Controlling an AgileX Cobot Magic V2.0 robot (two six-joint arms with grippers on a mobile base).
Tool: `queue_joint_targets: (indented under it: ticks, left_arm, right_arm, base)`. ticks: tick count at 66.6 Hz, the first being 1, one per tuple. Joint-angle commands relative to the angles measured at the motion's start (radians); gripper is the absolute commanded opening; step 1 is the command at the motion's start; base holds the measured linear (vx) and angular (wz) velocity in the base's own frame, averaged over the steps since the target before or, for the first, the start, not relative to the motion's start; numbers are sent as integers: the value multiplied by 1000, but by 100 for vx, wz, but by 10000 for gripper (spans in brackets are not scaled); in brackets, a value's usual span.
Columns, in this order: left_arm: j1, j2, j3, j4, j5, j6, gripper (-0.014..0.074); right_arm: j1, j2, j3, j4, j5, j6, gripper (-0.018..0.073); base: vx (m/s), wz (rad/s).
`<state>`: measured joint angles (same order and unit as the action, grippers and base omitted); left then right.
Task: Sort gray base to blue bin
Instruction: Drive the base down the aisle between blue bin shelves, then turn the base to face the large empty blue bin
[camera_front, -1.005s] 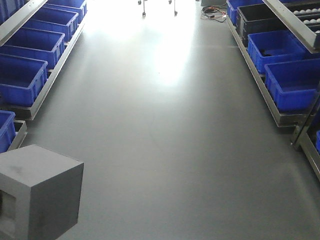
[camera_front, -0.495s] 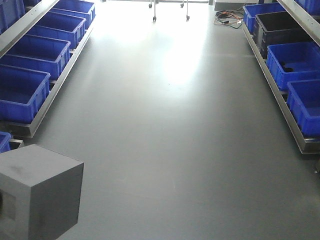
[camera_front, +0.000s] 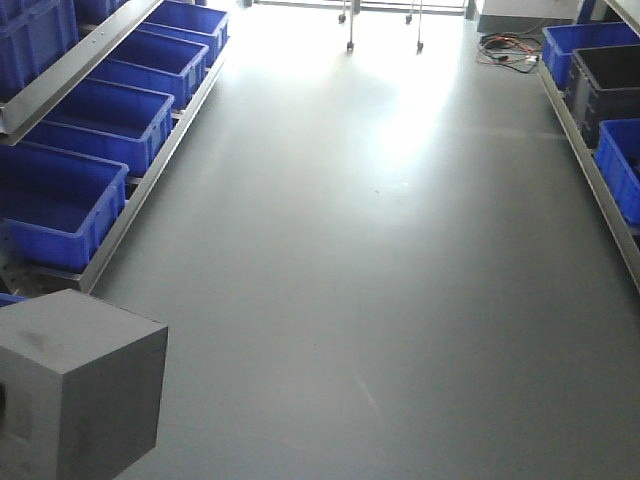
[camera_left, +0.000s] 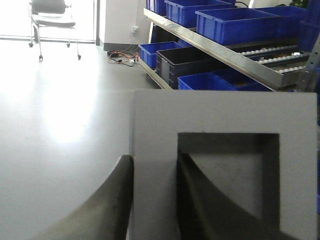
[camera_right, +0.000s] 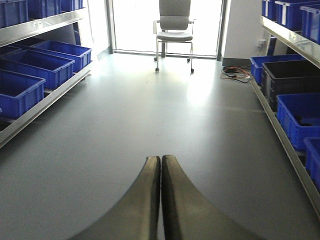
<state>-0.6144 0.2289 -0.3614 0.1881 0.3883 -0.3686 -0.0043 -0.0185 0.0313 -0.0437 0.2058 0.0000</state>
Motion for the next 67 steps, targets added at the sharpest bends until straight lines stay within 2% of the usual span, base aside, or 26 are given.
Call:
queue_joint_targets:
  ticks: [1, 17, 67]
  left_arm:
    - [-5, 12, -29, 0, -107, -7, -7]
    - [-5, 12, -29, 0, -107, -7, -7]
    - [-5, 12, -29, 0, -107, -7, -7]
  right_arm:
    - [-1, -7, 6, -9, -80, -12, -5]
    - [-1, -7, 6, -9, -80, -12, -5]
    - [-1, -7, 6, -9, -78, -12, -5]
  base:
    - [31, 39]
    - [29, 57]
    - [21, 78]
